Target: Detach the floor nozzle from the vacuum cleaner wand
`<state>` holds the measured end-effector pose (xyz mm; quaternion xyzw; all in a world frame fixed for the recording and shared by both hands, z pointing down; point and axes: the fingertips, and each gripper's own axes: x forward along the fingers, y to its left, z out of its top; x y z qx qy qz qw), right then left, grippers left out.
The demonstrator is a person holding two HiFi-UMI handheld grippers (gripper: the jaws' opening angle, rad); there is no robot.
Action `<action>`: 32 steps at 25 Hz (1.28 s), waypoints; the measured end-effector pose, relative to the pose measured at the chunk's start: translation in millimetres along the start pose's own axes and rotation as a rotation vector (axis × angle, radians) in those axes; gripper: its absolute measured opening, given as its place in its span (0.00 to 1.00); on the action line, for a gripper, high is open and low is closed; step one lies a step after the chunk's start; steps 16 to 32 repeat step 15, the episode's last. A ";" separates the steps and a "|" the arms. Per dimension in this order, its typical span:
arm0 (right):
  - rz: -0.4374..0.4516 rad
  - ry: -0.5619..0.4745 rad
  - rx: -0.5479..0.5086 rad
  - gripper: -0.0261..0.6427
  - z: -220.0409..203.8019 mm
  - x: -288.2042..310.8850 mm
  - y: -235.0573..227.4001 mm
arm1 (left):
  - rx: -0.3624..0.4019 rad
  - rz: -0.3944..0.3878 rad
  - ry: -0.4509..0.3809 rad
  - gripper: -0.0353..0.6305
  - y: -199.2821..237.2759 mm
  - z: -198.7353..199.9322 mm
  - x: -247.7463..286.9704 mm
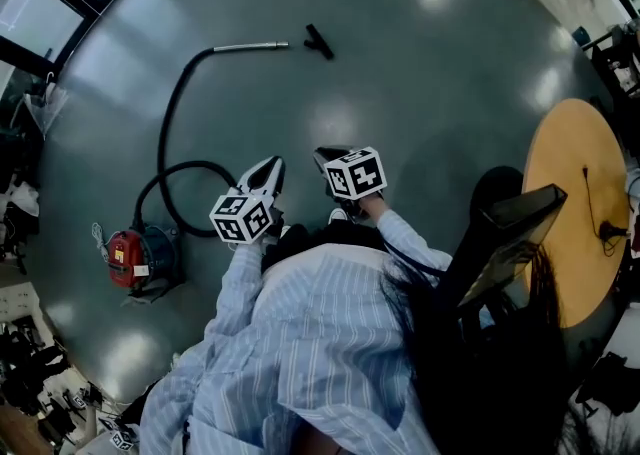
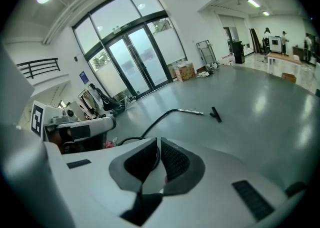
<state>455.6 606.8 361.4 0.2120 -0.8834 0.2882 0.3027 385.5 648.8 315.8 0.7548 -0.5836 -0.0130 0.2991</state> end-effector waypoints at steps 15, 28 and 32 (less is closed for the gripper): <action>-0.004 0.028 -0.008 0.08 -20.7 1.4 9.9 | -0.029 -0.001 -0.002 0.07 2.1 -14.5 -17.6; -0.004 0.028 -0.008 0.08 -20.7 1.4 9.9 | -0.029 -0.001 -0.002 0.07 2.1 -14.5 -17.6; -0.004 0.028 -0.008 0.08 -20.7 1.4 9.9 | -0.029 -0.001 -0.002 0.07 2.1 -14.5 -17.6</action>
